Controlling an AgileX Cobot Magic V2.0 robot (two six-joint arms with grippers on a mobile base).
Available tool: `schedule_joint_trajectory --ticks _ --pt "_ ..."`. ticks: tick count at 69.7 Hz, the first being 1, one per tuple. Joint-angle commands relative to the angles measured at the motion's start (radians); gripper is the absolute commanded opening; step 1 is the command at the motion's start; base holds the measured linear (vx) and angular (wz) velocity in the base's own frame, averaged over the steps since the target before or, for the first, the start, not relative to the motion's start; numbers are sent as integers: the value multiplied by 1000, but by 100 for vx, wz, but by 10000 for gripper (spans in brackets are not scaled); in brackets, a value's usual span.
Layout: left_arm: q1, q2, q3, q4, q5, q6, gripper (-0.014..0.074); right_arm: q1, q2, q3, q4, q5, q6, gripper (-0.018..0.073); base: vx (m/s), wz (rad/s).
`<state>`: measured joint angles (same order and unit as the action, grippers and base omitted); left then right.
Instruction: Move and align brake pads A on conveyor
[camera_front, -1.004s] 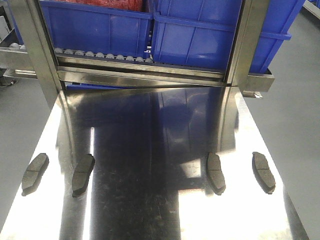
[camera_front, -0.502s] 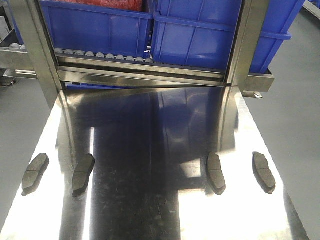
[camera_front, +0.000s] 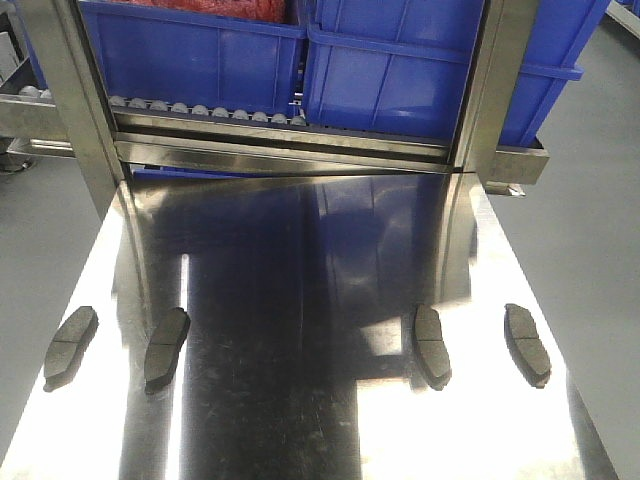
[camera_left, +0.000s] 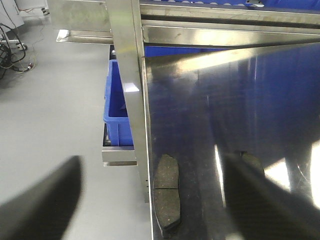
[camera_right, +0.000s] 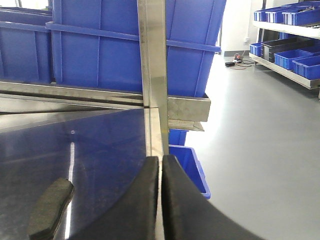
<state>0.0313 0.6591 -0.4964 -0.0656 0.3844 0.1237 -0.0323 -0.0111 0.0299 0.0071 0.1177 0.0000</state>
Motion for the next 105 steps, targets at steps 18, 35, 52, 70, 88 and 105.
schedule_joint_trajectory --ticks 18,35,52,70,88,105 --pt "4 119 -115 -17 23 -66 680 -7 -14 16 -7 -78 0 -6 0 0" --pt "4 478 -338 -16 245 -53 611 -7 -14 16 -7 -78 0 -6 0 0" --pt "4 776 -509 -17 394 -1 590 -7 -14 16 -7 -78 0 -6 0 0" --pt "4 987 -594 -18 417 45 590 -7 -14 16 -7 -78 0 -6 0 0" --pt "4 1098 -621 -18 425 52 590 -7 -14 16 -7 -78 0 -6 0 0" --pt "4 1131 -621 -18 422 52 590 -7 -14 16 -7 -78 0 -6 0 0"
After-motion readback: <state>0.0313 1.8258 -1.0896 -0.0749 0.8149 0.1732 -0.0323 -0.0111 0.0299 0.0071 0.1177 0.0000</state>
